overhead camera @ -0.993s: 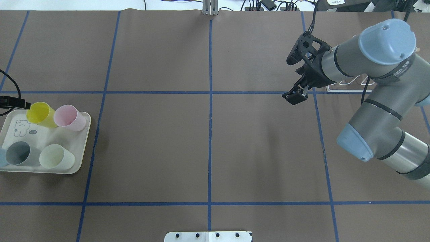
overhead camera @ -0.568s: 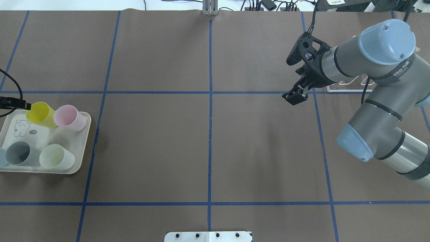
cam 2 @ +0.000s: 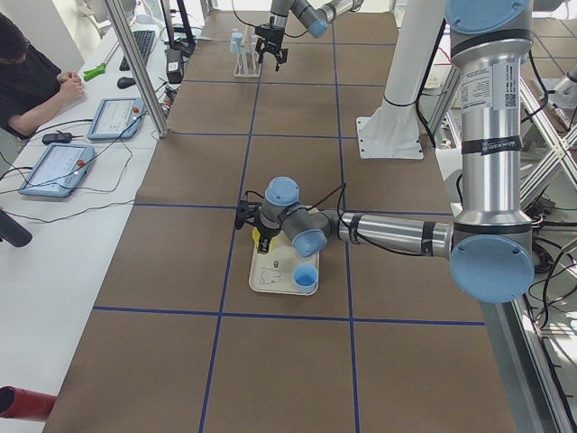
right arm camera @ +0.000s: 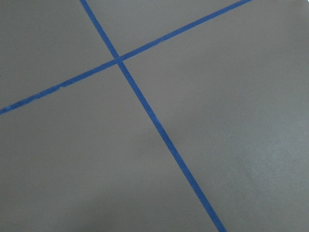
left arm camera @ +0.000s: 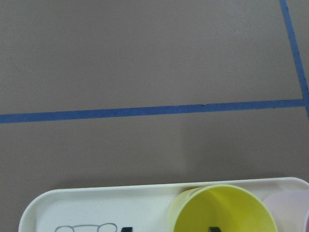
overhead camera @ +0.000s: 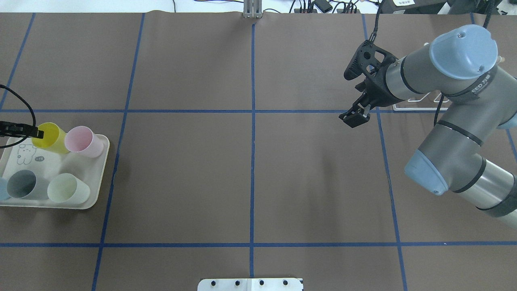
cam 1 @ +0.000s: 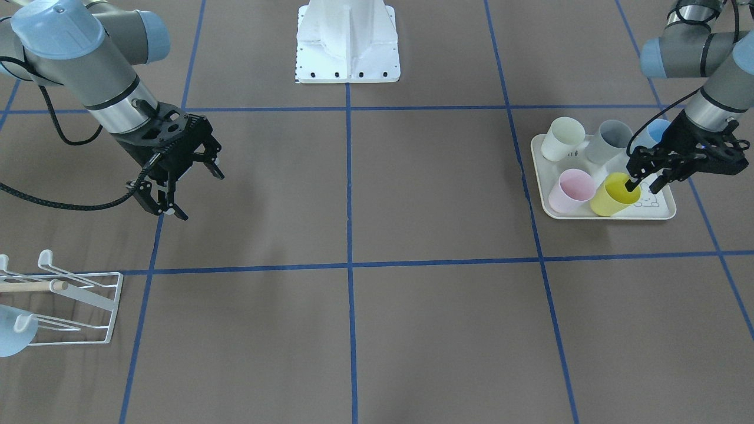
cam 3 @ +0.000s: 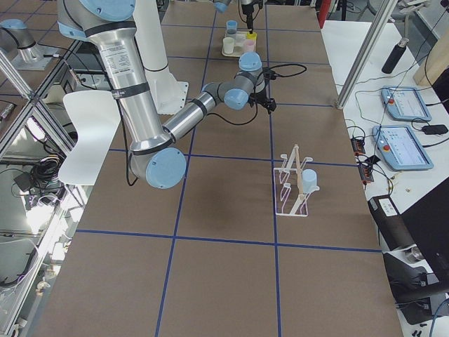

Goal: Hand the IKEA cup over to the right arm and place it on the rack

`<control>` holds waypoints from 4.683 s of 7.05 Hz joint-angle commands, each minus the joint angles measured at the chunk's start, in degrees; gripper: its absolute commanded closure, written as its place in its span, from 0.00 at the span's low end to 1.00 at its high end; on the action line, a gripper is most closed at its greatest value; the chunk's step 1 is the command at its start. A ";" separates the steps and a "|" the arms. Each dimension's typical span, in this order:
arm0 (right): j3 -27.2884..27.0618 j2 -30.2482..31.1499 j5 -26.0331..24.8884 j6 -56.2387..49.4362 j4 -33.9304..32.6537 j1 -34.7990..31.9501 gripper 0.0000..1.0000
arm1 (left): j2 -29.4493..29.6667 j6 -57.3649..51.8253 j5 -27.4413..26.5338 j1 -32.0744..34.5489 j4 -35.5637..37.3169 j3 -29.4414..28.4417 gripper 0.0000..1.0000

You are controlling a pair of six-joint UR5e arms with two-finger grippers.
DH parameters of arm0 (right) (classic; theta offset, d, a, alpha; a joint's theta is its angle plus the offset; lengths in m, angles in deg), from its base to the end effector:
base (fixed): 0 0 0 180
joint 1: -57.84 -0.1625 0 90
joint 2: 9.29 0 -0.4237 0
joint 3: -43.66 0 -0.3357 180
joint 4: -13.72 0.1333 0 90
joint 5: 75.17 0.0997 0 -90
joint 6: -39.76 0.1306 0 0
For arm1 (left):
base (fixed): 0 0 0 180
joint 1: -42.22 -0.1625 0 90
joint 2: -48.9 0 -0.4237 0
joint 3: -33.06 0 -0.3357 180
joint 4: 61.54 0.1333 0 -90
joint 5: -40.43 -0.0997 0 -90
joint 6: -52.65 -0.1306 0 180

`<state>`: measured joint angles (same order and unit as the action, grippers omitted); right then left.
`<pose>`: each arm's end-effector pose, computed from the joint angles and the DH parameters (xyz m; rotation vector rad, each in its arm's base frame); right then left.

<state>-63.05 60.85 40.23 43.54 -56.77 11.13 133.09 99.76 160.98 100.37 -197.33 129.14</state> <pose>-0.3326 -0.4658 0.3441 0.7424 -0.7815 -0.8405 0.1769 -0.4116 0.5887 0.2844 0.8858 -0.0326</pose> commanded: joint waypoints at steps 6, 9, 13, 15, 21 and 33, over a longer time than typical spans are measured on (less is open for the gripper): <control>0.01 -0.35 0.00 -0.70 0.01 0.65 0.01 | -0.60 -0.79 -0.40 0.64 0.61 2.35 1.00; 1.92 -0.87 -0.09 -0.01 7.32 3.54 0.01 | -0.60 -0.87 4.66 8.00 0.88 4.90 1.00; 7.91 -0.96 -3.93 5.26 26.95 8.55 0.01 | 6.39 3.84 18.74 14.71 15.32 13.40 1.00; 13.68 -2.19 -6.41 5.36 39.67 12.33 0.01 | 13.25 19.27 22.01 13.23 14.42 14.57 1.00; 18.73 -3.33 -18.37 8.79 59.16 21.66 0.01 | 31.90 53.09 7.69 -11.30 5.27 10.37 1.00; 19.52 -5.53 -21.18 11.78 65.75 23.15 0.02 | 32.36 52.56 3.03 -21.76 3.60 9.39 1.00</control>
<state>-43.82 55.27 19.79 55.32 7.75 33.99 165.43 152.34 164.01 78.84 -193.71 138.54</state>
